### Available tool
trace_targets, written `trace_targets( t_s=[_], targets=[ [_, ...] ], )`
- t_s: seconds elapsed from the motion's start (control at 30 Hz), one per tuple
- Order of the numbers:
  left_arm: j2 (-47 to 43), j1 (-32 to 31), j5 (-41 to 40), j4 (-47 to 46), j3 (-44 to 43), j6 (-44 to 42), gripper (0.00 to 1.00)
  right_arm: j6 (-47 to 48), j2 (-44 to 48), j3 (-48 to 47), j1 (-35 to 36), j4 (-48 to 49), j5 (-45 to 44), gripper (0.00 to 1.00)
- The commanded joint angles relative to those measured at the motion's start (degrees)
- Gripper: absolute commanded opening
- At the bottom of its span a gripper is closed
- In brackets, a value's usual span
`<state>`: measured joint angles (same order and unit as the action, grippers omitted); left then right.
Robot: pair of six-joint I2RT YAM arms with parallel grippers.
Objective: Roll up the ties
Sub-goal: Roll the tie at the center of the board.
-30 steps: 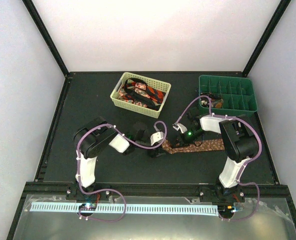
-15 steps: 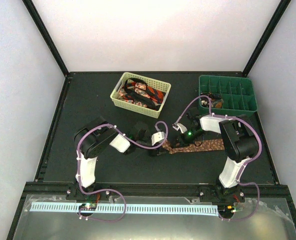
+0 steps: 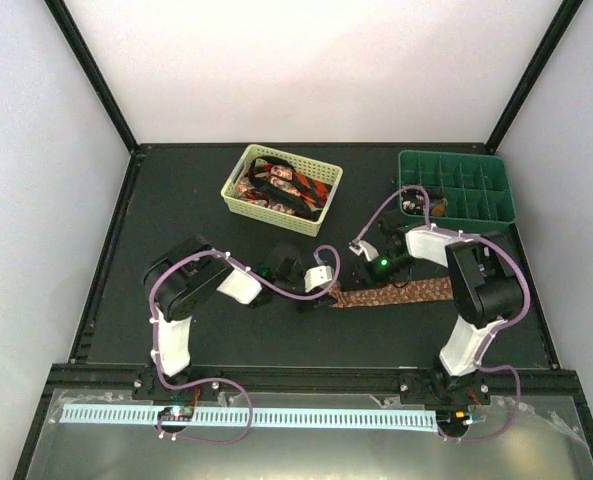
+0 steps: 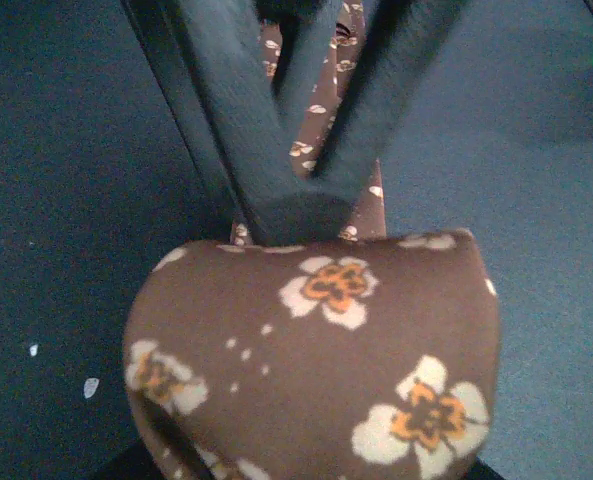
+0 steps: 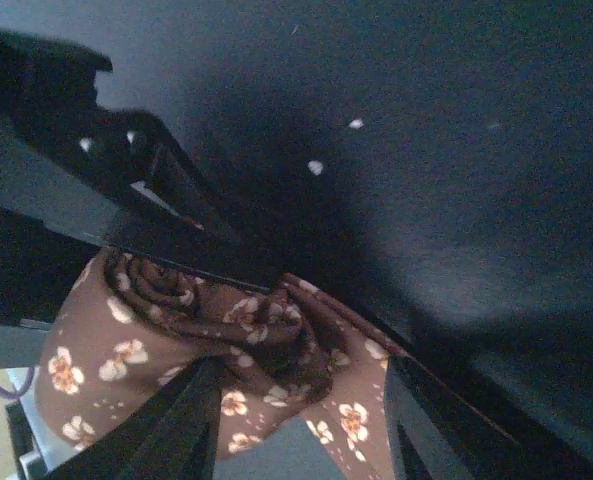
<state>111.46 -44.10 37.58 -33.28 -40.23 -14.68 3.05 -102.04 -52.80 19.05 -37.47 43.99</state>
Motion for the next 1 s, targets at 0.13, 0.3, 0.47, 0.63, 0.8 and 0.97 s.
trace_targets(
  t_s=[0.13, 0.3, 0.47, 0.63, 0.8, 0.97],
  targets=[
    [0.4, -0.64, -3.1, 6.46, 0.84, -0.44, 0.28, 1.83, 3.5, 0.04, -4.27, -5.12, 5.44, 0.64],
    [0.17, -0.65, -3.14, 6.44, 0.85, -0.42, 0.28, 1.6, 1.09, 1.82, -3.75, -4.81, 10.5, 0.66],
    [-0.01, -0.64, -3.23, 6.45, 1.02, -0.4, 0.28, 1.68, -2.22, 0.72, -1.83, -5.23, 11.96, 0.56],
    [-0.32, -0.64, -3.13, 6.3, 1.33, -0.31, 0.28, 1.27, -4.3, -1.3, -1.65, -5.68, 11.76, 0.41],
    [-0.41, -0.64, -2.64, 5.92, 1.5, -0.22, 0.28, 1.09, -2.57, -1.41, -1.71, -5.1, 9.25, 0.11],
    [-1.15, -0.69, -2.79, 4.99, 2.43, -0.88, 0.29, 2.75, -0.76, -4.59, -2.07, -5.95, 3.96, 0.02]
  ],
)
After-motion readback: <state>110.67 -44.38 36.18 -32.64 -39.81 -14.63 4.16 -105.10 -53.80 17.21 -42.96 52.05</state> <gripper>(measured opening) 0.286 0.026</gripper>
